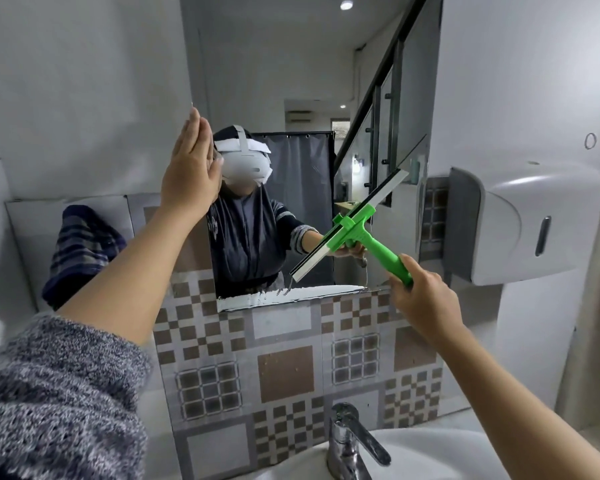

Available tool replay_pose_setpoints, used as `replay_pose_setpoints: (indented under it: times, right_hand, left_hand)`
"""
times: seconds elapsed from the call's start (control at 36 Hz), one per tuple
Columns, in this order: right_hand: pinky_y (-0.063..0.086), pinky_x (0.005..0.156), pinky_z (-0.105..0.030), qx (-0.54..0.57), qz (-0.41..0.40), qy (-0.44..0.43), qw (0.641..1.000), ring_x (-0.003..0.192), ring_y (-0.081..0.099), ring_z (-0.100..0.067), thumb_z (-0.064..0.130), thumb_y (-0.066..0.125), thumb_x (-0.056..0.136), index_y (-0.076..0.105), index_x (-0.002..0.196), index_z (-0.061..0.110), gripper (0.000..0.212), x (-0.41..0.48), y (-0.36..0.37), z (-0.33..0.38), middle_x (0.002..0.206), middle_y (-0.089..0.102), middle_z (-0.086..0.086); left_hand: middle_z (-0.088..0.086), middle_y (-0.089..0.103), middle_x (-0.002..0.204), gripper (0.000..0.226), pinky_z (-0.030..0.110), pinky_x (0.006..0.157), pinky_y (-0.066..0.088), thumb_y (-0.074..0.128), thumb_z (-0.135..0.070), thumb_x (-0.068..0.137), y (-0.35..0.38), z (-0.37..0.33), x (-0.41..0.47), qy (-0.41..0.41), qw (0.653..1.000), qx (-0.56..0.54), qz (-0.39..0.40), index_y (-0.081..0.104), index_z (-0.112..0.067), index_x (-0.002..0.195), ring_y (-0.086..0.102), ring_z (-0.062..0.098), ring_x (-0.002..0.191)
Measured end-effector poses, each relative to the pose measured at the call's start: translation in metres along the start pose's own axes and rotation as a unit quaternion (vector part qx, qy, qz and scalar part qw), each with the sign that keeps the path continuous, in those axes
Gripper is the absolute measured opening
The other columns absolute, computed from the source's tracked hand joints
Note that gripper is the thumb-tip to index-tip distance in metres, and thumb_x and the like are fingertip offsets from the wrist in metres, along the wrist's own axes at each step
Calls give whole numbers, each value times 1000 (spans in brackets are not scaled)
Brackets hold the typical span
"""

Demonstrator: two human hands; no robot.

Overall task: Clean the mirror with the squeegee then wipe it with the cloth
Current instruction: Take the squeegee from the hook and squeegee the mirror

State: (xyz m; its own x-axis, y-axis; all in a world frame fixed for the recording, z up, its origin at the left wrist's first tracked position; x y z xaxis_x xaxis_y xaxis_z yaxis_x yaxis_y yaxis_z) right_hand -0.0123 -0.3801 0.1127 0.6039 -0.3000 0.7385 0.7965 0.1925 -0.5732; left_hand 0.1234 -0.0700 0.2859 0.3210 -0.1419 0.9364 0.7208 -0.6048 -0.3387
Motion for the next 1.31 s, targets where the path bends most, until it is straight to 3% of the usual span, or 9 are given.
replay_pose_setpoints:
  times: [0.11, 0.19, 0.33, 0.56, 0.75, 0.89, 1.06, 1.31]
  right_hand:
    - [35, 48, -26, 32, 5, 47, 998, 63, 51, -23, 30, 52, 93, 48, 129, 15, 40, -9, 8, -5, 80, 55, -4]
    - [30, 42, -21, 62, 12, 81, 995, 56, 52, -19, 31, 51, 93, 48, 129, 13, 40, -15, 16, -9, 79, 57, -4]
    - [27, 42, -21, 101, 15, 110, 989, 51, 46, -9, 30, 50, 94, 48, 128, 13, 39, -25, 22, -9, 76, 56, -4]
    - [30, 42, -23, 158, 17, 170, 973, 46, 46, -15, 26, 50, 94, 53, 116, 11, 27, -47, 36, -25, 62, 52, -2]
    - [30, 44, -24, 188, 16, 205, 960, 48, 45, -16, 28, 48, 94, 53, 104, 11, 21, -54, 40, -22, 63, 51, -3]
    - [42, 50, -36, 252, -2, 242, 937, 50, 44, -18, 30, 46, 94, 53, 89, 11, 20, -63, 53, -12, 64, 52, -6]
    - [37, 45, -30, 323, -24, 288, 901, 47, 39, -14, 26, 46, 95, 50, 81, 9, 22, -72, 62, 8, 60, 46, -3]
    - [33, 41, -21, 357, -32, 338, 870, 48, 41, -11, 27, 43, 97, 54, 96, 4, 25, -86, 80, 40, 68, 49, -5]
  left_hand:
    - [0, 4, 156, 59, 24, 110, 18, 45, -19, 96, -1, -1, -1, 0, 1000, 4, 5, 15, -10, 146, 9, 16, 142]
    - [0, 4, 156, 61, 26, 108, 21, 46, -19, 95, -2, -2, -2, 3, 1000, 6, 11, 15, -10, 146, 11, 18, 142]
    - [0, 1, 156, 63, 26, 107, 22, 47, -21, 95, -2, -2, -2, 3, 1000, 14, 22, 12, -10, 146, 11, 19, 142]
    - [-1, 0, 156, 66, 30, 108, 25, 49, -21, 94, -2, -2, -5, 2, 999, 13, 37, 11, -10, 146, 8, 18, 142]
    - [1, -2, 156, 67, 33, 111, 24, 50, -20, 94, -1, -4, -7, -4, 999, 9, 43, 10, -8, 146, 7, 18, 142]
    - [2, -1, 156, 67, 32, 112, 21, 51, -20, 93, 1, -5, -11, -2, 999, 13, 46, 11, -7, 146, 6, 18, 142]
    - [3, 0, 156, 69, 32, 111, 24, 53, -19, 92, 0, -4, -14, 7, 998, 20, 51, 12, -6, 146, 6, 19, 142]
    - [4, -1, 156, 69, 31, 111, 23, 53, -19, 92, 2, -2, -16, 13, 999, 16, 48, 11, -7, 146, 7, 20, 143]
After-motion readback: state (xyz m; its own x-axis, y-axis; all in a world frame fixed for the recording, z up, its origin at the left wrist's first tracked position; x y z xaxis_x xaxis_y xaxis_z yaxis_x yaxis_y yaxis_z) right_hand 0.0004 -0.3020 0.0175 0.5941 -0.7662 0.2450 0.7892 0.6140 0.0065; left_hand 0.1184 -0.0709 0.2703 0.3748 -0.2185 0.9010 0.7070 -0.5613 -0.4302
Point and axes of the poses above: each hand's wrist, its own x-axis towards the middle knuckle, its own y-axis out of the palm, z = x × y, the point moved 7 cm from there along x, towards the middle knuckle
